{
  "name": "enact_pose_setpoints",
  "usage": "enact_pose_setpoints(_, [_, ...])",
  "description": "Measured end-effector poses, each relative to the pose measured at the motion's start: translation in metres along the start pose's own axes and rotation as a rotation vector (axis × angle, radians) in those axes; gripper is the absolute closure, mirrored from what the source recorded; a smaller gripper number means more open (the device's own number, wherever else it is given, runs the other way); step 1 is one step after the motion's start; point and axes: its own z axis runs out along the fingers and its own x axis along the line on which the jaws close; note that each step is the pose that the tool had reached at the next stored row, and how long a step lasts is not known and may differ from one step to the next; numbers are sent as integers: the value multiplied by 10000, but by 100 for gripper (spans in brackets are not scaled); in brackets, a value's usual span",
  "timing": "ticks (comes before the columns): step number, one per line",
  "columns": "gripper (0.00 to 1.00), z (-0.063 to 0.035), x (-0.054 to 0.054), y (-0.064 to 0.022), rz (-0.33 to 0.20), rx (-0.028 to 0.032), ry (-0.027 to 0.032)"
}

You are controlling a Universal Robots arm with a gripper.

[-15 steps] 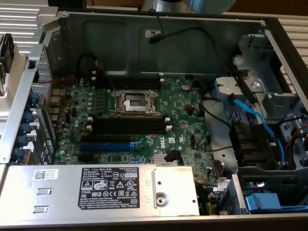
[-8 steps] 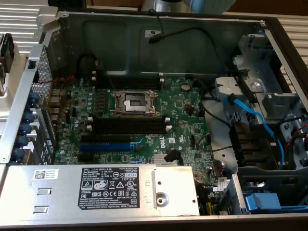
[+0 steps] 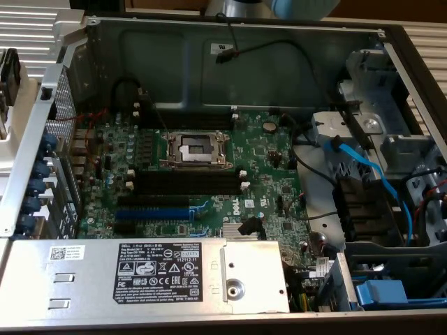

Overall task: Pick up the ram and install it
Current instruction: 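Reach for the ram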

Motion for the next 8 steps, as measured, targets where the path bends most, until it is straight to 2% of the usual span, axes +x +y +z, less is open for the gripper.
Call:
enact_pose_setpoints(2, [90, 11, 119, 34, -20, -1, -2])
enact_pose_setpoints(5, [90, 32, 219, 43, -71, -2, -4])
enact_pose_setpoints(8, [90, 53, 220, 42, -89, -1, 9])
